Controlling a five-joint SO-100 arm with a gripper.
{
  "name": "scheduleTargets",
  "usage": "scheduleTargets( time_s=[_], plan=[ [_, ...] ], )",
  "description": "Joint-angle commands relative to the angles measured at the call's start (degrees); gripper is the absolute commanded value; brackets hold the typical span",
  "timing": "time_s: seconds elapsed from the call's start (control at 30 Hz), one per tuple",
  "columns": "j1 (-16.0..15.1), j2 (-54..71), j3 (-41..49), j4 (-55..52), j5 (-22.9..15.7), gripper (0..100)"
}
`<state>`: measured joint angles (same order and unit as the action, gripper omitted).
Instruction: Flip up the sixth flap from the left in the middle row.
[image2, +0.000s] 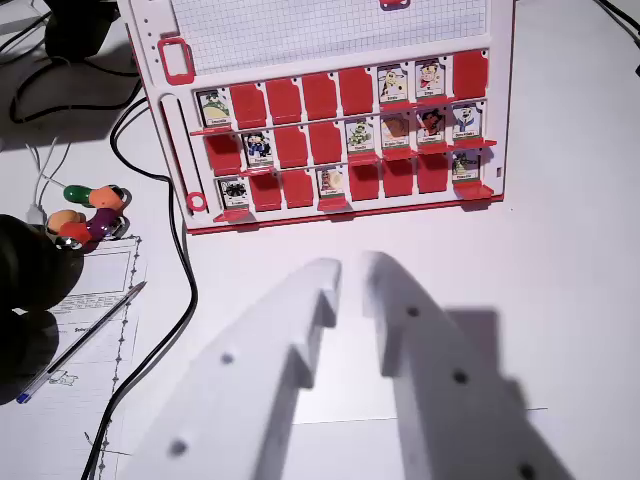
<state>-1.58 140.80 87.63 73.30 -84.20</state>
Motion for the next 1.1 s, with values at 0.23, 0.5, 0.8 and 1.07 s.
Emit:
scheduleTargets(
  time_s=[0.23, 0.5, 0.8, 1.07],
  plan=[
    [0.2, 1.1, -2.2, -1.8, -0.8, 2],
    [-0.3, 1.8, -1.2, -1.8, -1.0, 2],
    [-0.1, -6.7, -9.8, 0.6, 1.1, 2],
    [1.2, -21.0, -24.3, 6.0, 3.7, 2]
  ],
)
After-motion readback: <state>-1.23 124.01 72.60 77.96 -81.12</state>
